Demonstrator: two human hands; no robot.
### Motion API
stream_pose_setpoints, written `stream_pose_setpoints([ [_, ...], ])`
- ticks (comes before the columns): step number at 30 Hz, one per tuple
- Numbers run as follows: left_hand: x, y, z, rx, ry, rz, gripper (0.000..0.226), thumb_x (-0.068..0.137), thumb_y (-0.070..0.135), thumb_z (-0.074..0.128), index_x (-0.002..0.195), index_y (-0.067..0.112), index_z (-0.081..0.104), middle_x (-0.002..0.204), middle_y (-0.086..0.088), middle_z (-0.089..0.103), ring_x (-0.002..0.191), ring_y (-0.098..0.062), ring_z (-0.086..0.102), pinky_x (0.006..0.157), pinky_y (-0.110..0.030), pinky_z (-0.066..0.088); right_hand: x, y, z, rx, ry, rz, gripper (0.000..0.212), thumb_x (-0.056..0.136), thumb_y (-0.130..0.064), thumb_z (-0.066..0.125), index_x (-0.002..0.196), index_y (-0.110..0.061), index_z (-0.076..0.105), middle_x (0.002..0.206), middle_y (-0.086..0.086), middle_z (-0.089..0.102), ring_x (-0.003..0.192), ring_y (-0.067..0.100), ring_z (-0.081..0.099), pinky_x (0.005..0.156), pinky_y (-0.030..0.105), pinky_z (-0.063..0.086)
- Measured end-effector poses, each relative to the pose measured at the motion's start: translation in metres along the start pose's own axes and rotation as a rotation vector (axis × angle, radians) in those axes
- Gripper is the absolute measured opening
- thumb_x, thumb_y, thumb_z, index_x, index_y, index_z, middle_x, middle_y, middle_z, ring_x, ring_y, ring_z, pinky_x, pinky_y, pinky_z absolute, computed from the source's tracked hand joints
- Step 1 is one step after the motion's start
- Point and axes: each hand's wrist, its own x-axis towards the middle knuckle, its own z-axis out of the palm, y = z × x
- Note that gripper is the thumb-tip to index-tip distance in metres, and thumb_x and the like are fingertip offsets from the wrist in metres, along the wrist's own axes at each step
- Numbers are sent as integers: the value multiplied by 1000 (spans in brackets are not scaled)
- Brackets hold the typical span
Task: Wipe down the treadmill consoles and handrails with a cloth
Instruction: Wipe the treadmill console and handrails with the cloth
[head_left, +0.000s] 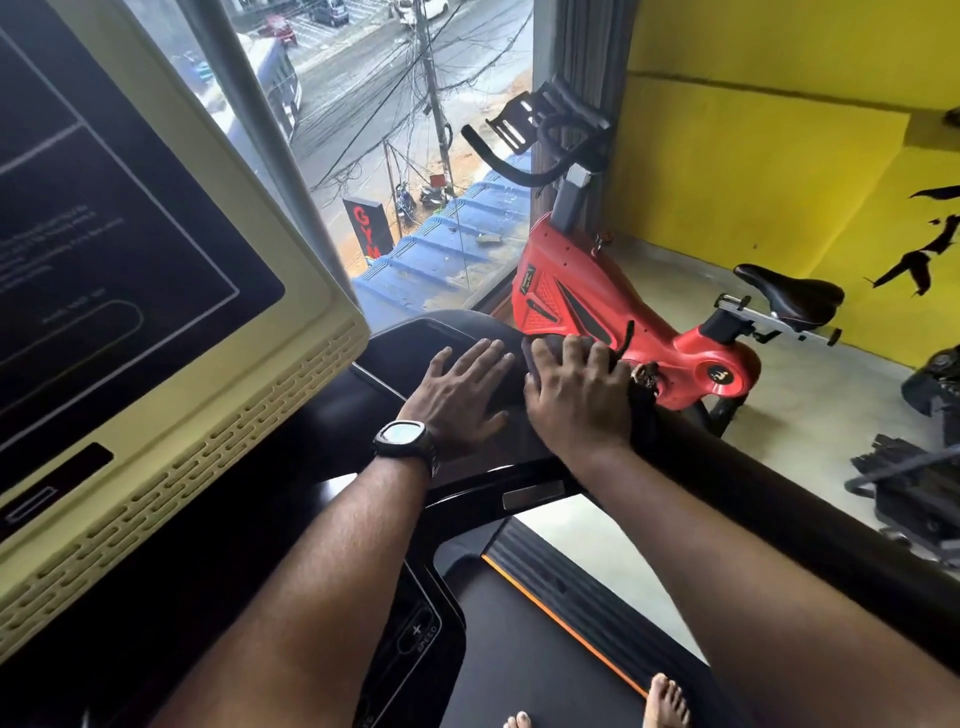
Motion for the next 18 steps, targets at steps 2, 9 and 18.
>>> stream_pose_setpoints([
  [2, 0, 2, -1, 19, -19, -16, 81, 93, 49, 54, 160, 21, 18, 168, 2, 11, 154, -13, 5, 123, -51, 6, 19, 10, -4, 74, -45, -86, 47, 98, -51, 43, 140, -30, 53, 135, 13, 59, 120, 41, 54, 96, 52, 43],
  [9, 5, 11, -3, 63, -14, -28, 83, 93, 54, 51, 160, 16, 19, 167, -3, 17, 155, -18, 9, 124, -49, 5, 31, 11, -6, 117, -91, 84, 48, 100, -49, 40, 136, -22, 55, 128, 18, 62, 117, 40, 57, 93, 51, 44],
  [18, 13, 12, 1, 80, -50, -39, 86, 94, 55, 50, 161, 17, 11, 168, -1, 10, 155, -18, 2, 124, -48, 2, 57, 28, -8, 314, -228, 79, 49, 101, -50, 36, 138, -24, 54, 133, 16, 61, 120, 38, 58, 95, 48, 45],
])
